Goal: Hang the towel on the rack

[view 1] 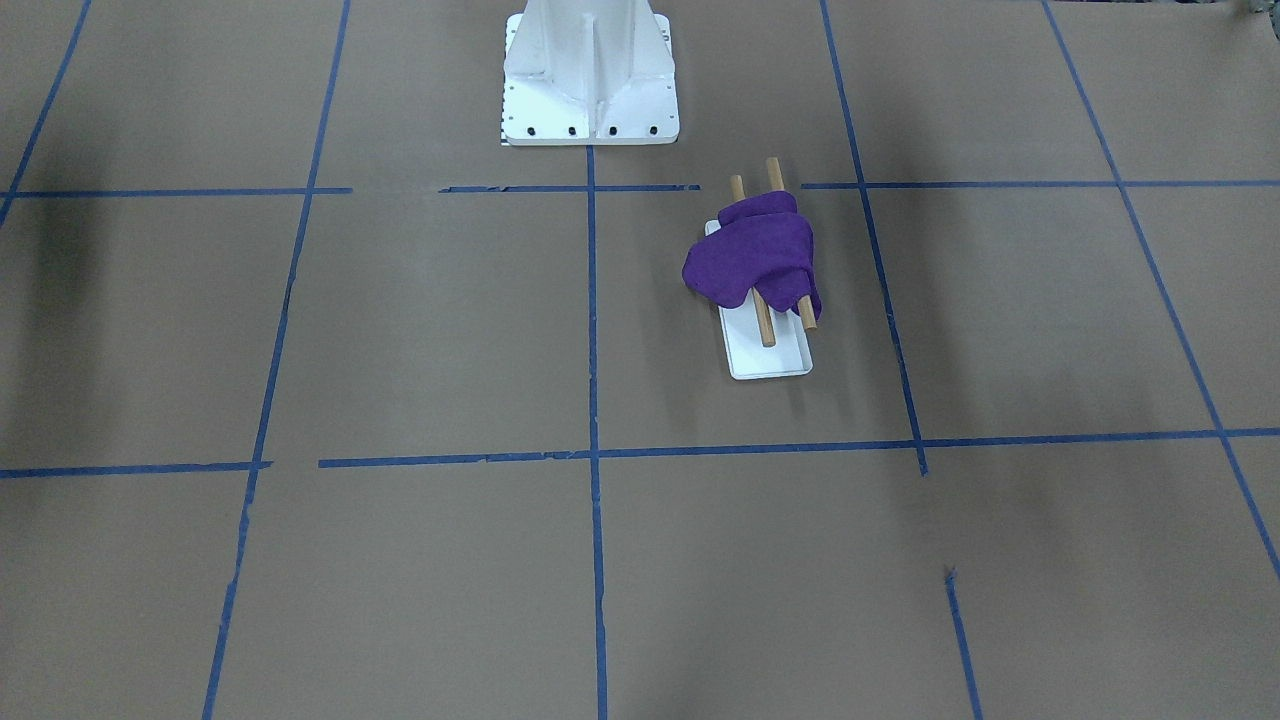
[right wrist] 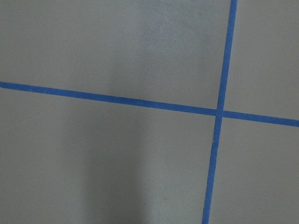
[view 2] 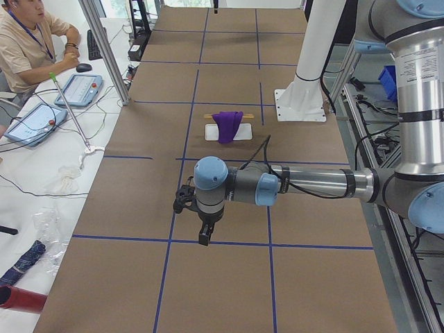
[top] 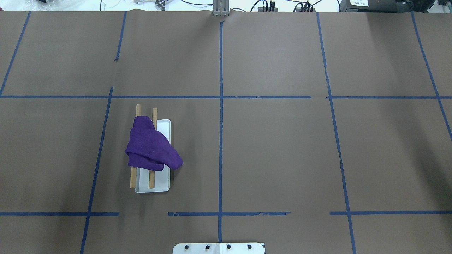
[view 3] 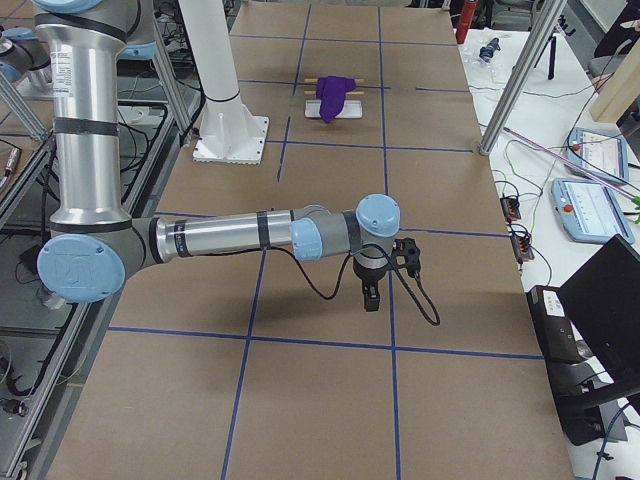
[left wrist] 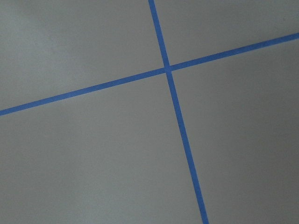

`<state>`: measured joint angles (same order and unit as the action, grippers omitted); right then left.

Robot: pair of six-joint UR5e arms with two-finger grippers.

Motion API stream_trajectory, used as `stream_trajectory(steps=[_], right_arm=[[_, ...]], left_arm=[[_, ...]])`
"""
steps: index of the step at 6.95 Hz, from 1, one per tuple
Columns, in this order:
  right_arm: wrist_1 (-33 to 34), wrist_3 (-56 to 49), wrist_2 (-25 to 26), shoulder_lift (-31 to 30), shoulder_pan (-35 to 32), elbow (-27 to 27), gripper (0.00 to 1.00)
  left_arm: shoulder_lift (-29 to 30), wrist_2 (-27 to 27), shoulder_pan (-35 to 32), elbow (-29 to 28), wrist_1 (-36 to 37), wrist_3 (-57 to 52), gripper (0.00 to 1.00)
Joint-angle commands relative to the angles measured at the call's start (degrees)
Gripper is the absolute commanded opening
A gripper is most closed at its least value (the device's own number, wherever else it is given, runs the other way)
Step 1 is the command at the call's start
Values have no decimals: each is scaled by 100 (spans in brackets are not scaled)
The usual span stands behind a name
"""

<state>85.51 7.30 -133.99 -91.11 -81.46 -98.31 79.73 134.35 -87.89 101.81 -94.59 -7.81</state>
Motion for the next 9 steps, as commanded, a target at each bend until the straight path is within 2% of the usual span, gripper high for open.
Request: stream_trajectory(steps=[1, 9], right_arm=[[-8, 0, -5, 14, 16, -4, 100], [-8, 79, -22, -99, 43, -13, 100]], left_arm=[[60, 161, 0, 5, -16, -10, 100], [157, 100, -35, 173, 37, -19, 100]])
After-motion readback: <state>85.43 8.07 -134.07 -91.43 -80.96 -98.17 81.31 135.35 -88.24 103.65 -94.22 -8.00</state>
